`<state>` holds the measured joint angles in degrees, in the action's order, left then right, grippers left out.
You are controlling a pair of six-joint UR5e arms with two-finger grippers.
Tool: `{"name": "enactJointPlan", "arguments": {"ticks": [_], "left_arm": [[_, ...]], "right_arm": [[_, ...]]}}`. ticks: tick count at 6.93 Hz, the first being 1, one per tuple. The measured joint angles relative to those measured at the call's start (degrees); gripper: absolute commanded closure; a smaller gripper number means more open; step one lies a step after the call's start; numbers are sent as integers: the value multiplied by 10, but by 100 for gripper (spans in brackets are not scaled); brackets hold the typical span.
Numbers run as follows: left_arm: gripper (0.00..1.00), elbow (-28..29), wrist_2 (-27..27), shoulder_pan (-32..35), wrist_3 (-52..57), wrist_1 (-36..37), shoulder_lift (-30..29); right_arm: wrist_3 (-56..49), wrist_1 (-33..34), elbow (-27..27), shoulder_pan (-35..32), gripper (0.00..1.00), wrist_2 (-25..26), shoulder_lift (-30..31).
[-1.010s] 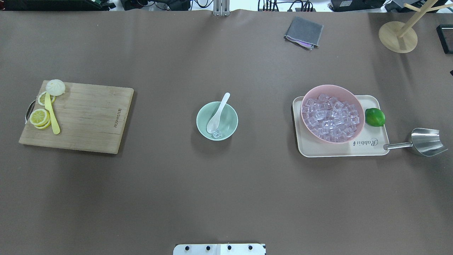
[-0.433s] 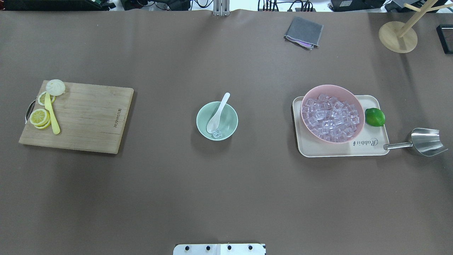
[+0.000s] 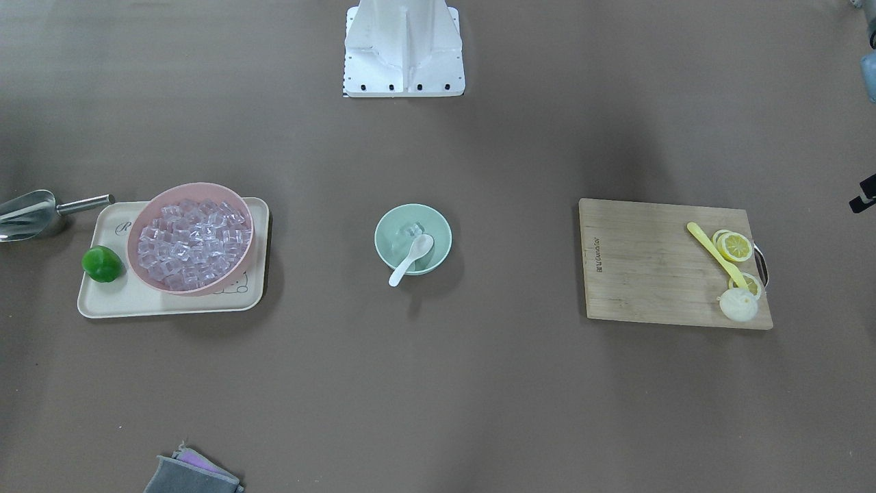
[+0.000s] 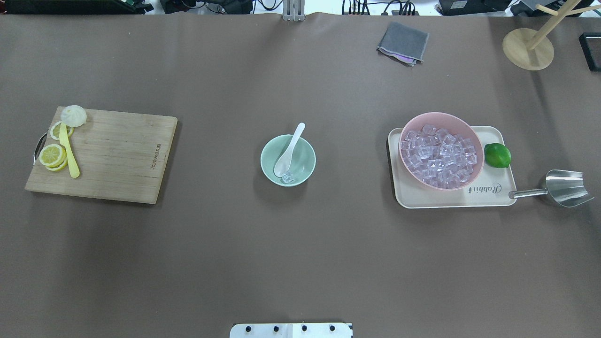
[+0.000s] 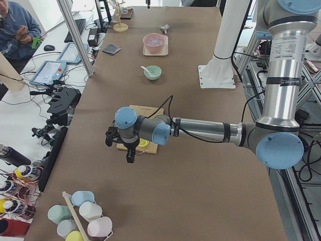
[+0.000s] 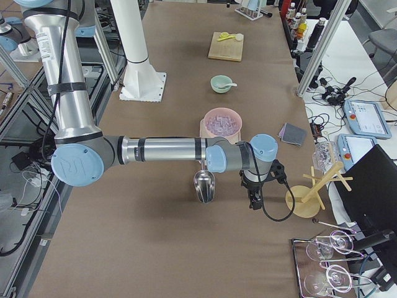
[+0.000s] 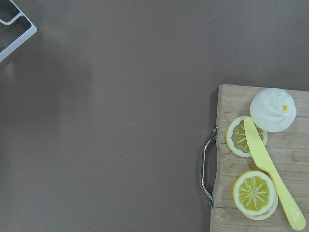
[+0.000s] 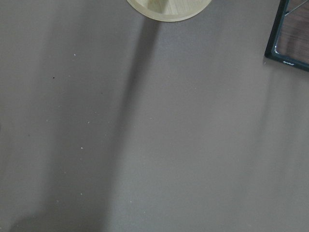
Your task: Put spoon and ice into bowl
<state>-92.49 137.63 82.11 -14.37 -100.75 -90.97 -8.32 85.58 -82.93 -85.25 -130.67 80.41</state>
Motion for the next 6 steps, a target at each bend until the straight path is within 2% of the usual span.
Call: {"name": "enactJointPlan", "arguments": {"ticks": [6], "left_arm": [[2,-25,27,3,0,-5,24]], "right_arm": [[2,-1,-6,1,0,2,16]]}}
